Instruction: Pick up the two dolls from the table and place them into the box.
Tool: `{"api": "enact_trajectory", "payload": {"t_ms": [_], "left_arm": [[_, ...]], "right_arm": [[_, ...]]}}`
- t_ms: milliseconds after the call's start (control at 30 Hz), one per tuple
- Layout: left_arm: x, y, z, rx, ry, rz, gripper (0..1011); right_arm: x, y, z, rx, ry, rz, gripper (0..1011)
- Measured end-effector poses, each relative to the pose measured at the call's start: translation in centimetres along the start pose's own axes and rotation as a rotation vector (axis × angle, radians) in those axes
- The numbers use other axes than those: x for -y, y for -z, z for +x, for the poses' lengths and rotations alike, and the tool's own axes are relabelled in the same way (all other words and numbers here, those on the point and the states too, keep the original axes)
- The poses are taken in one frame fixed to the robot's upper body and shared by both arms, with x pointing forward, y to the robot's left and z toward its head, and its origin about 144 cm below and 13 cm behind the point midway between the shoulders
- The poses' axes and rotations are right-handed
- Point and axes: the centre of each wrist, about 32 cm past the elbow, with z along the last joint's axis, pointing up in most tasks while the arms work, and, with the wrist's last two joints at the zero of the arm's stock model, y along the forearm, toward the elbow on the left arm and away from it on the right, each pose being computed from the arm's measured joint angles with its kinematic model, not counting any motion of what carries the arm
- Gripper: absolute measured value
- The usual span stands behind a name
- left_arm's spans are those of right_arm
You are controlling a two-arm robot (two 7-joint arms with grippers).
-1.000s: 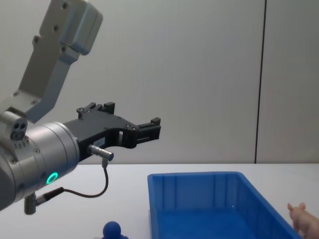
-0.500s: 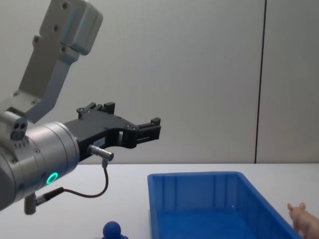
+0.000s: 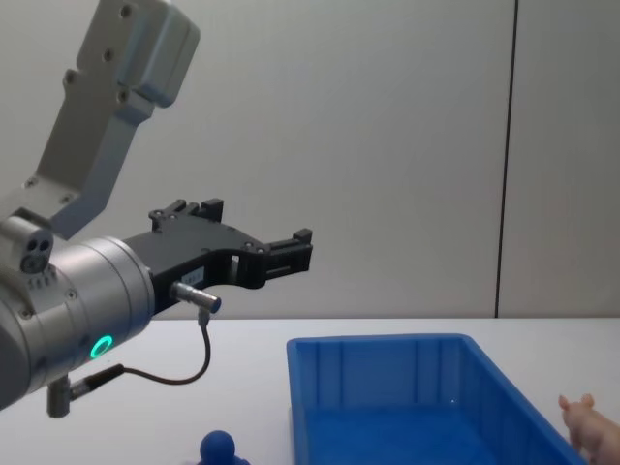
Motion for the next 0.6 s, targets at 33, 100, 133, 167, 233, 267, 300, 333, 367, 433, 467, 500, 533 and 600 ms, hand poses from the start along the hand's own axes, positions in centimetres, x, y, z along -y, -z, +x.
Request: {"api": "enact_trajectory", "payload": {"t_ms": [33, 100, 133, 167, 233, 267, 300, 333, 367, 433, 467, 500, 533, 600], "left_arm": [[0.0, 0.0, 0.0, 0.0, 0.0, 0.0, 1001], [0.0, 0.0, 0.0, 0.0, 0.0, 0.0, 1001], [0.0, 0.0, 0.0, 0.0, 0.0, 0.0, 1001], [0.0, 0.0, 0.0, 0.0, 0.0, 0.0, 1001], [0.0, 0.0, 0.0, 0.0, 0.0, 0.0, 1001], [0.0, 0.0, 0.0, 0.0, 0.0, 0.0, 1001], [0.0, 0.0, 0.0, 0.0, 0.0, 0.0, 1001], [0.0, 0.0, 0.0, 0.0, 0.0, 0.0, 1001], [0.0, 0.0, 0.0, 0.0, 0.0, 0.0, 1001], [0.0, 0.0, 0.0, 0.0, 0.0, 0.0, 1002], [0.0, 0.0, 0.0, 0.0, 0.0, 0.0, 1002], [0.0, 0.0, 0.0, 0.0, 0.0, 0.0, 1001], [0.0, 0.0, 0.0, 0.0, 0.0, 0.0, 1002], [0.0, 0.0, 0.0, 0.0, 0.0, 0.0, 1002]], "right_arm": [[0.0, 0.0, 0.0, 0.001, -0.001, 0.003, 290], [0.0, -0.3, -0.1, 0.005, -0.005, 0.018, 290], [0.1, -0.3, -0.1, 0.006, -0.006, 0.024, 289], [0.1, -0.5, -0.2, 0.008, -0.008, 0.032, 290], [0.2, -0.8, -0.3, 0.013, -0.013, 0.053, 290], [0.3, -1.0, -0.4, 0.016, -0.014, 0.061, 290], [0.3, -1.1, -0.4, 0.017, -0.017, 0.068, 290], [0.4, -1.3, -0.5, 0.019, -0.019, 0.077, 290], [0.5, -1.6, -0.6, 0.024, -0.024, 0.094, 290], [0.7, -2.2, -0.7, 0.03, -0.033, 0.123, 290], [0.7, -2.3, -0.8, 0.032, -0.037, 0.13, 290], [0.8, -2.6, -0.8, 0.034, -0.042, 0.141, 290], [0.9, -3.0, -0.9, 0.037, -0.052, 0.159, 290], [1.0, -3.3, -1.1, 0.041, -0.065, 0.176, 290]]}}
